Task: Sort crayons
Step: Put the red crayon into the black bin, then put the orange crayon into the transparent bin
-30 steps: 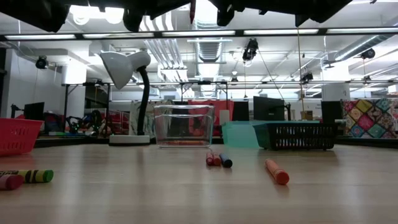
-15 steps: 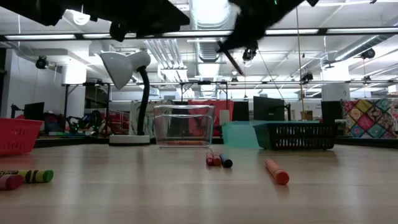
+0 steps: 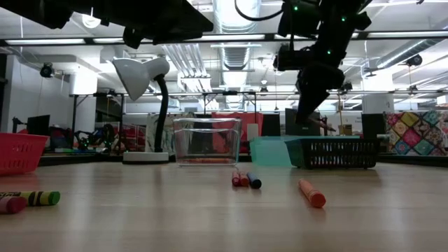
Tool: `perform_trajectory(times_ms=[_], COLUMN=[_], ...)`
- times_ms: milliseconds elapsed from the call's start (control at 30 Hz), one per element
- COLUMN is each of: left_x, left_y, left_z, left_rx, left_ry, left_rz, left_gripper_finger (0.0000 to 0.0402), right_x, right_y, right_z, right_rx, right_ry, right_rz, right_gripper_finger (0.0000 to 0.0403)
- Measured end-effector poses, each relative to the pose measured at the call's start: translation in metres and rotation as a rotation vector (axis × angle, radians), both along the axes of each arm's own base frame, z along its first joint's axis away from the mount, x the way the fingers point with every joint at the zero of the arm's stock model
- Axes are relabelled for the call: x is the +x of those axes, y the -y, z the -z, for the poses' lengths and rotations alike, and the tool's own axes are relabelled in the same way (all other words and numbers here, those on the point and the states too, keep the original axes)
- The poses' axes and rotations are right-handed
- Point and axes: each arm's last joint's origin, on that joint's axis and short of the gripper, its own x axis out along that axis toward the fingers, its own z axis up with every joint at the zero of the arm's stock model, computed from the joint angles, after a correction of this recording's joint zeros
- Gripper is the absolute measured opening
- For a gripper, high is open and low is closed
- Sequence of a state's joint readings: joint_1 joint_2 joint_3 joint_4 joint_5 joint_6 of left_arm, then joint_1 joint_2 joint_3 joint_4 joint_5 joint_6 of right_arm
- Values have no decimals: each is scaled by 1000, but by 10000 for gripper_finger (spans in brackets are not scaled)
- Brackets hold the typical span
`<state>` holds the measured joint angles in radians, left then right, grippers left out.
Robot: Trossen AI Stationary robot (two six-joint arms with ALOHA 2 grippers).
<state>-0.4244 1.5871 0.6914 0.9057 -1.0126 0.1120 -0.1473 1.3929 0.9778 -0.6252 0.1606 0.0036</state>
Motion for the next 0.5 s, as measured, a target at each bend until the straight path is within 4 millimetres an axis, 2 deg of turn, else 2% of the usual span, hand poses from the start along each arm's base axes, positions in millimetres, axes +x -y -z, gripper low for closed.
perform_trajectory(times_ms=[200, 500], left_x=[0, 0], left_y=[0, 0], left_z=[0, 1], left_rx=[3, 5], left_ry=[-5, -8], left_rz=[0, 0], left_gripper_finger=[160, 160], right_x=[-4, -4], right_y=[4, 10], right_z=[5, 9], right_rx=[-104, -115], right_ry=[-45, -63], right_rz=[34, 65], right_gripper_finger=[23, 120])
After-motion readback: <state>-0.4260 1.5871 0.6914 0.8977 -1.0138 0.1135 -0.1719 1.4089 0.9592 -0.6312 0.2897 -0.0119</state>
